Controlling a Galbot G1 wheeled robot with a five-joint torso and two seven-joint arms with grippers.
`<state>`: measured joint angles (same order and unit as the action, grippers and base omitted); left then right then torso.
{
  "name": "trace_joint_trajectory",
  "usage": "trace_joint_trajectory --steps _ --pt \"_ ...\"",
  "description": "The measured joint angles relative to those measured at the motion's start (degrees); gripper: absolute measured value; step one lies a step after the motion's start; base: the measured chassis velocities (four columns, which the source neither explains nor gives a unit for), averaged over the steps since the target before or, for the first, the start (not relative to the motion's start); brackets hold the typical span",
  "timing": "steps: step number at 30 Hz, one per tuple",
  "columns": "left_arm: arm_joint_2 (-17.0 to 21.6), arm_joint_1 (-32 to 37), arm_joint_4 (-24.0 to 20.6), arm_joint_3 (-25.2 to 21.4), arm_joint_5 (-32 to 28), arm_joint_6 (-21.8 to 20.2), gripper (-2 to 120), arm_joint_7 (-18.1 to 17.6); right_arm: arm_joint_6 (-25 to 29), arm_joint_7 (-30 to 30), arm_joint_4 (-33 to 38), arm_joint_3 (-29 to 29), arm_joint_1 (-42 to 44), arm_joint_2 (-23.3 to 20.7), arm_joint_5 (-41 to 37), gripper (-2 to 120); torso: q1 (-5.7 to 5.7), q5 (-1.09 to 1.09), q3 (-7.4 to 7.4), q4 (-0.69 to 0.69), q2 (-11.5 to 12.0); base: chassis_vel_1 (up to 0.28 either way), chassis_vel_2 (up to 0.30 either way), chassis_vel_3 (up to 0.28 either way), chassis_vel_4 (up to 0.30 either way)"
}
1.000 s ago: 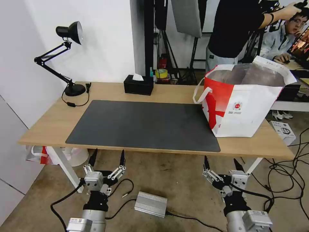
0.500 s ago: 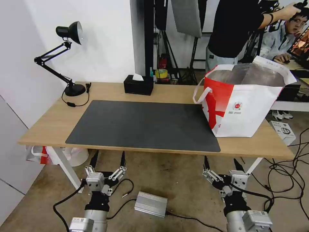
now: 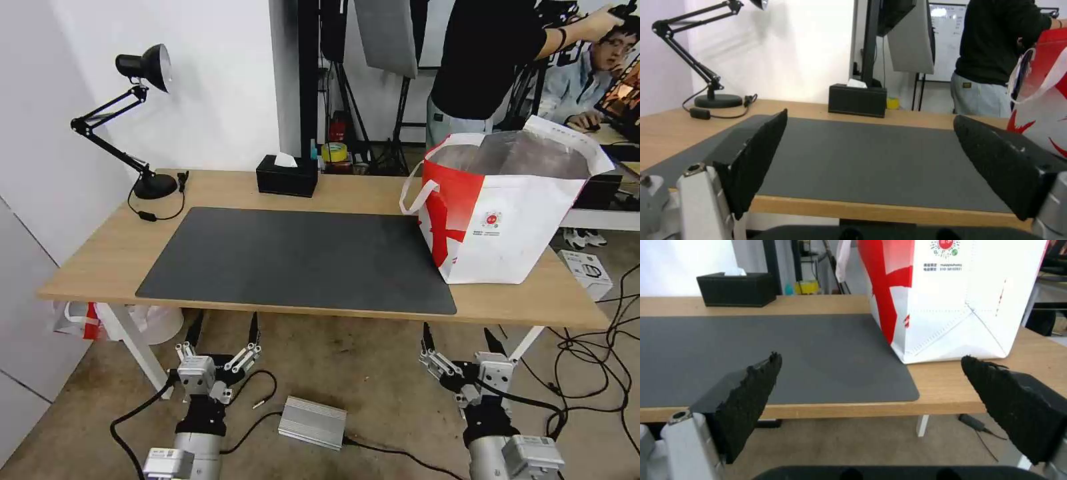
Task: Pick up the trash from the table and place it into the takeout bag.
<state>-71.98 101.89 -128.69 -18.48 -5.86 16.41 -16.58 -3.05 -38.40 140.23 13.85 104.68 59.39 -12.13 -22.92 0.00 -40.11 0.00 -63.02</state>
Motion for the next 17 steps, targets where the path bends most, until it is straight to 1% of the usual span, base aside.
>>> trace_joint_trajectory --steps 17 --pt "0.0 0.0 0.0 0.0 0.0 -0.1 100 0.1 0.0 0.0 0.0 0.0 0.0 0.0 0.0 100 0.0 0.0 0.0 0.0 0.0 0.0 0.0 0.0 0.0"
